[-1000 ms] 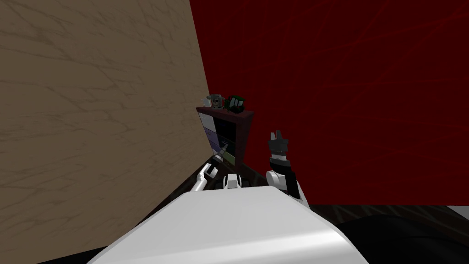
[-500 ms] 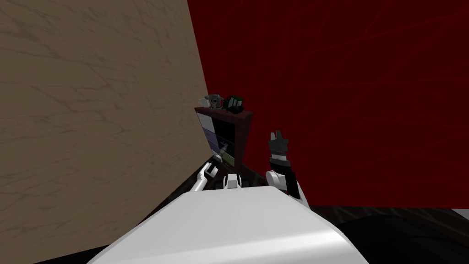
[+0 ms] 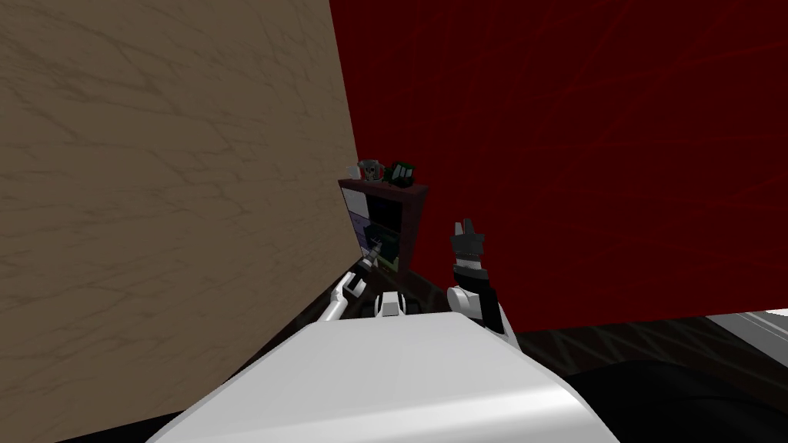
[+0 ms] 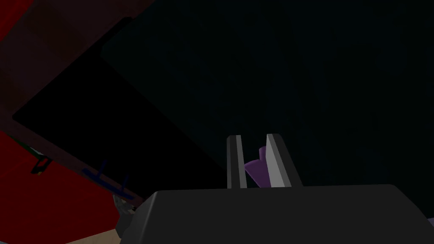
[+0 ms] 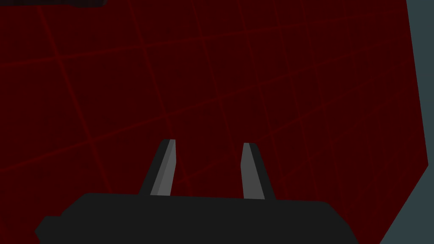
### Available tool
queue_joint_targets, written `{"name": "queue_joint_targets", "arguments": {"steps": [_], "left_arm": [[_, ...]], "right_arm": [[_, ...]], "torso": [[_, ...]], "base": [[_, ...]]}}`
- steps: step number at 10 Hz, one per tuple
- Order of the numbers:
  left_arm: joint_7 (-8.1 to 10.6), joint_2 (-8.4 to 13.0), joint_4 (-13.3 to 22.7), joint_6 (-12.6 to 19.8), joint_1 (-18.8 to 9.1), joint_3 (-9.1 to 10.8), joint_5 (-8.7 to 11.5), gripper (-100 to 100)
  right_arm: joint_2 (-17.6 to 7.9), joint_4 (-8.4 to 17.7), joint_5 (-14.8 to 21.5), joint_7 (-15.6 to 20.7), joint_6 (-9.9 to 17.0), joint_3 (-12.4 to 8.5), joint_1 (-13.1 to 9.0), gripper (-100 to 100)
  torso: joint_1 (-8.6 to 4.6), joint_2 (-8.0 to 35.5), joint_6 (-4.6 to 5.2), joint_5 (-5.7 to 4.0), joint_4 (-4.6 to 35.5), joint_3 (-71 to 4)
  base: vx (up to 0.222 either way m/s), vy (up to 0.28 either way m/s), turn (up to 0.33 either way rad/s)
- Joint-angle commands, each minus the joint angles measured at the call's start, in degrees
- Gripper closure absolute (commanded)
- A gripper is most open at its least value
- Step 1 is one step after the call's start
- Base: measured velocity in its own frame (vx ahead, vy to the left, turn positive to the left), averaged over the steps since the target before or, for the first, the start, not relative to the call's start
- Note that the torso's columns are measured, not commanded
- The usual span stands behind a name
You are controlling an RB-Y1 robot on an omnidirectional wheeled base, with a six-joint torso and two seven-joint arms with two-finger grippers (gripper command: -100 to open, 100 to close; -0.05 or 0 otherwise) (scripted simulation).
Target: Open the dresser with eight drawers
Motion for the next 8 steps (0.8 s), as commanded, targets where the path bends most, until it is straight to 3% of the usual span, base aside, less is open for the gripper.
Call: {"name": "queue_joint_targets", "arguments": {"steps": [1, 3, 4, 8], "left_arm": [[0.47, 0.4, -0.3, 0.1, 0.4, -0.25, 0.0, 100], [0.78, 0.7, -0.5, 0.2, 0.5, -0.40, -0.1, 100], [1.64, 0.9, -1.4, 2.3, -1.2, -0.66, -0.1, -100], [3.75, 1.7, -3.3, 7.0, -4.2, -1.23, -0.1, -100]], "right_arm": [[0.0, 0.0, 0.0, 0.0, 0.0, 0.0, 0.0, 0], [0.0, 0.0, 0.0, 0.0, 0.0, 0.0, 0.0, 0], [0.0, 0.0, 0.0, 0.0, 0.0, 0.0, 0.0, 0], [0.0, 0.0, 0.0, 0.0, 0.0, 0.0, 0.0, 0]], "torso": [[-0.28, -0.2, 0.10, -0.06, 0.0, -0.1], [0.08, 0.1, 0.06, 0.04, -0.1, 0.1], [0.03, 0.1, 0.06, 0.05, -0.1, 0.1], [-0.21, -0.1, 0.15, -0.02, -0.1, -0.1]], "base": [[-0.116, 0.079, 0.037], [-0.148, 0.114, 0.016], [-0.106, 0.053, -0.027], [-0.041, 0.009, -0.027]]}}
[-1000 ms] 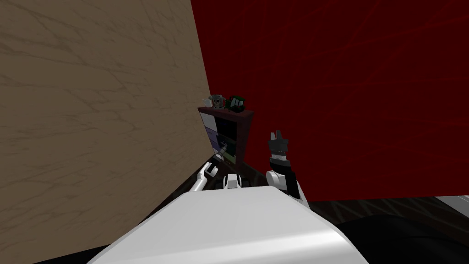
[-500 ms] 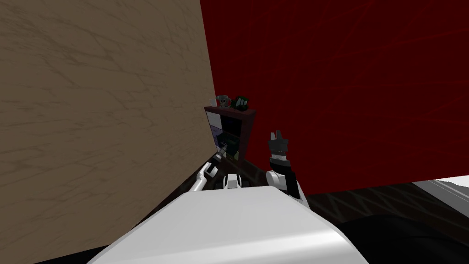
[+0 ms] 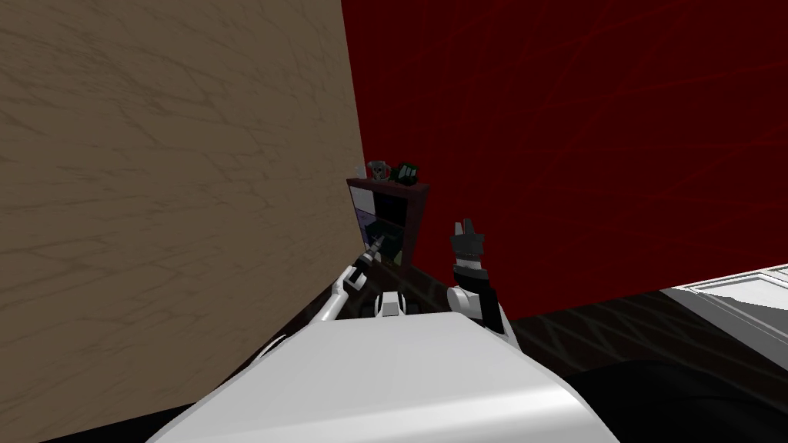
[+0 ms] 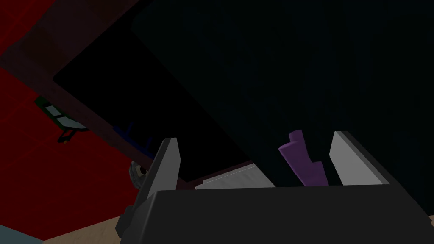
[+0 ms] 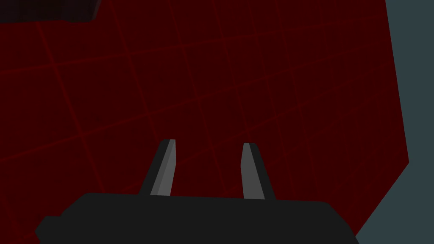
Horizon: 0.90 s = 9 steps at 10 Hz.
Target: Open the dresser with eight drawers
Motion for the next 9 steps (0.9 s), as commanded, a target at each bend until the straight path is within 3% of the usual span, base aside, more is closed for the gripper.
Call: {"name": "queue_joint_targets", "arguments": {"steps": [1, 4, 5, 6, 9], "left_arm": [[1.29, 0.4, -1.2, 3.1, -1.9, -0.36, -0.1, -100], [2.86, 1.0, -2.7, 6.7, -4.1, -0.78, -0.1, -100], [2.47, 0.9, -1.9, 5.9, -3.3, -0.73, -0.1, -100], [2.58, 0.9, -1.9, 6.2, -3.3, -0.73, -0.1, 0], [2.59, 1.0, -1.7, 6.3, -3.2, -0.72, -0.1, 0]], "right_arm": [[0.0, 0.0, 0.0, 0.0, 0.0, 0.0, 0.0, 0], [0.0, 0.0, 0.0, 0.0, 0.0, 0.0, 0.0, 0], [0.0, 0.0, 0.0, 0.0, 0.0, 0.0, 0.0, 0], [0.0, 0.0, 0.0, 0.0, 0.0, 0.0, 0.0, 0], [0.0, 0.0, 0.0, 0.0, 0.0, 0.0, 0.0, 0]], "torso": [[0.08, 0.2, 0.00, 0.02, 0.1, 0.1], [0.05, 0.4, -0.02, -0.01, 0.2, 0.2], [0.00, 0.5, -0.01, -0.04, 0.4, 0.3], [-0.02, 0.4, -0.01, -0.03, 0.3, 0.3], [0.02, 0.3, 0.01, 0.00, 0.1, 0.2]], "base": [[-0.035, 0.016, -0.022], [-0.054, 0.011, -0.024], [-0.018, 0.003, -0.004], [0.000, 0.000, 0.000], [0.000, 0.000, 0.000]]}}
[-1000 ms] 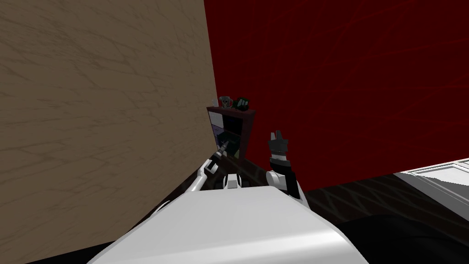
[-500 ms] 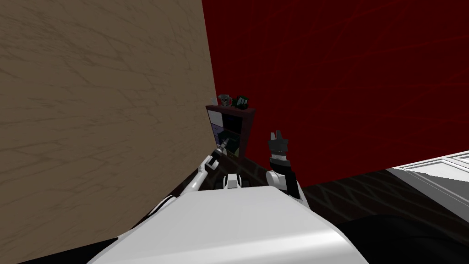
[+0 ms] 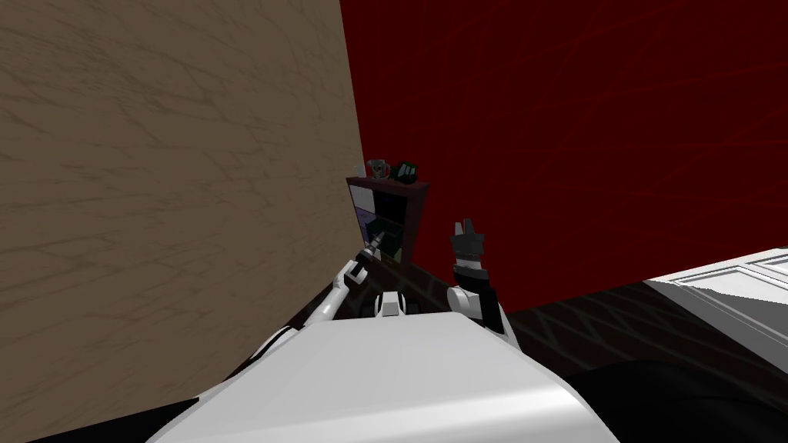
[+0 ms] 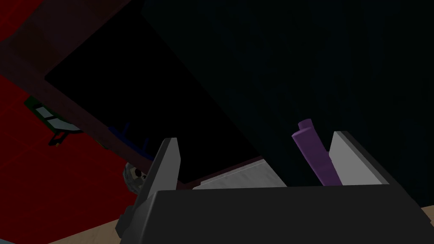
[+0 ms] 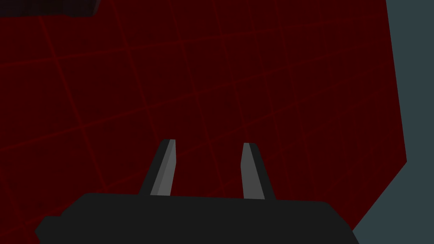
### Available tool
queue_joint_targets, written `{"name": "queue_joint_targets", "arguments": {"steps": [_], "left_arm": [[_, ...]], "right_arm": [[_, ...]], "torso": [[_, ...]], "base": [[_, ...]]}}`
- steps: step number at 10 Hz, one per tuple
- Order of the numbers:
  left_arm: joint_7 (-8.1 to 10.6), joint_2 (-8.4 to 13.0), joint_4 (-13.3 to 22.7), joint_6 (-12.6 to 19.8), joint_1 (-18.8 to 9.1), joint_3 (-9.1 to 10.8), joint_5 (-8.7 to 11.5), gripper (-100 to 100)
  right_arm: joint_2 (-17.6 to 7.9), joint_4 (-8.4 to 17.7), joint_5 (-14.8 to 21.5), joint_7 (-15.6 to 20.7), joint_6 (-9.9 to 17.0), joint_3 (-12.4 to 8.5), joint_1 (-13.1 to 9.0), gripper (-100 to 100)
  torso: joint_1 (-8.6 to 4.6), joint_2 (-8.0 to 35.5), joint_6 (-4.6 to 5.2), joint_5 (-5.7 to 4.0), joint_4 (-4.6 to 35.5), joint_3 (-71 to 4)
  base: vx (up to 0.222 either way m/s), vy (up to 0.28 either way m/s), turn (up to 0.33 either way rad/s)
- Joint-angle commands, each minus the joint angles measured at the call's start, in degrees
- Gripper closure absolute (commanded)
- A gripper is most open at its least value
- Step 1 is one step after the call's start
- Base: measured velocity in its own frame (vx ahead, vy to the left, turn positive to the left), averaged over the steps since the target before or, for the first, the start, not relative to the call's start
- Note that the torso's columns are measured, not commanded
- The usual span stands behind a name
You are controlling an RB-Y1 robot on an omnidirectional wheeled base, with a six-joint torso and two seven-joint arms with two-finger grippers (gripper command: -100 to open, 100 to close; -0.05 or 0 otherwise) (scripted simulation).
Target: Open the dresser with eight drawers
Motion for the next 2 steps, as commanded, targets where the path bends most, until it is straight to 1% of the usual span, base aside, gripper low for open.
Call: {"name": "queue_joint_targets", "arguments": {"steps": [1, 2], "left_arm": [[0.00, 0.0, 0.0, 0.0, 0.0, 0.00, 0.0, 0], [0.00, 0.0, 0.0, 0.0, 0.0, 0.01, 0.0, 0]], "right_arm": [[0.0, 0.0, 0.0, 0.0, 0.0, 0.0, 0.0, 0], [0.0, 0.0, 0.0, 0.0, 0.0, 0.0, 0.0, 0]], "torso": [[0.01, 0.0, 0.00, 0.01, 0.0, 0.0], [0.02, 0.0, -0.01, 0.01, 0.0, 0.0]], "base": [[0.000, 0.000, 0.000], [0.000, 0.000, 0.000]]}}
